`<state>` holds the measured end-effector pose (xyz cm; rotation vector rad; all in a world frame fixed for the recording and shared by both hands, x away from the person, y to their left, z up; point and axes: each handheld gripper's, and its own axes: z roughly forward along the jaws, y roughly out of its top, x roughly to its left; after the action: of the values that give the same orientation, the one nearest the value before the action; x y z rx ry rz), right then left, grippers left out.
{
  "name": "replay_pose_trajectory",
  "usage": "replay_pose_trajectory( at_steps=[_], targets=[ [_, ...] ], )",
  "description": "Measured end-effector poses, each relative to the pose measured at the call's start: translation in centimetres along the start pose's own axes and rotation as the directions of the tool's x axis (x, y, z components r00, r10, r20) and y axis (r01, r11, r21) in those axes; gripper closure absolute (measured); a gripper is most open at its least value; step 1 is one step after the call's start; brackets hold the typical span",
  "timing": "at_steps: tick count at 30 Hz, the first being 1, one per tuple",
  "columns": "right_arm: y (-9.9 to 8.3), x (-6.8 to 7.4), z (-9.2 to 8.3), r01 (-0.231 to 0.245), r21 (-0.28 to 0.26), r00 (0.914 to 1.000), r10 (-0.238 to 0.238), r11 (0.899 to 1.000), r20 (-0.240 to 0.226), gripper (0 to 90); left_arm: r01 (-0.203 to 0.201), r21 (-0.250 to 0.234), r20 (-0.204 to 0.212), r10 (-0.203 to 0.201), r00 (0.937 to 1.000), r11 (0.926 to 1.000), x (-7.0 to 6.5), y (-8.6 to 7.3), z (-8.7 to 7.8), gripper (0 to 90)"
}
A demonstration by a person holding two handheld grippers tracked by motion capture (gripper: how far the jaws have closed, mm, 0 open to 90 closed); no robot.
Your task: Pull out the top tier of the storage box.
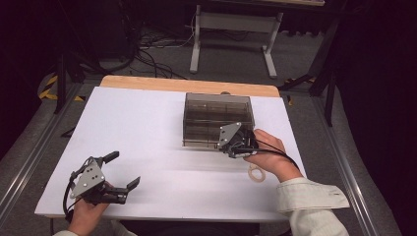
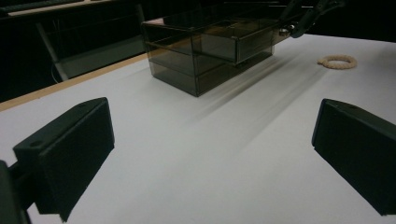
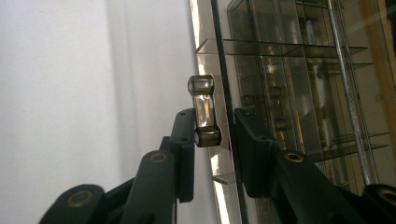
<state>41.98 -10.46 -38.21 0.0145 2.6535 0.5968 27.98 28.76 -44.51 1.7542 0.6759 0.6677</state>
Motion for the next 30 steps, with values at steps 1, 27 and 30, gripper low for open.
replay_pose_trajectory(
  at_steps=[1, 27, 30],
  targets=[
    [0.0, 0.0, 0.0, 0.001, -0.001, 1.0000, -0.001, 1.000, 0.000, 70.5, -0.001, 0.000, 0.000, 0.001, 1.0000, 1.0000, 0.0, 0.0, 0.0, 0.2],
    [-0.1, 0.7, -2.3, -0.103, -0.105, 0.9945, 0.104, 0.989, 0.007, 52.9, -0.007, 0.001, -0.001, 0.007, 1.0000, 1.0000, 0.1, 0.0, 0.1, 0.1],
    [-0.5, 1.1, -3.3, -0.132, -0.135, 0.9908, 0.135, 0.982, 0.010, 50.9, -0.003, 0.002, -0.001, 0.003, 1.0000, 1.0000, 0.0, 0.0, 0.1, 0.1]
  ],
)
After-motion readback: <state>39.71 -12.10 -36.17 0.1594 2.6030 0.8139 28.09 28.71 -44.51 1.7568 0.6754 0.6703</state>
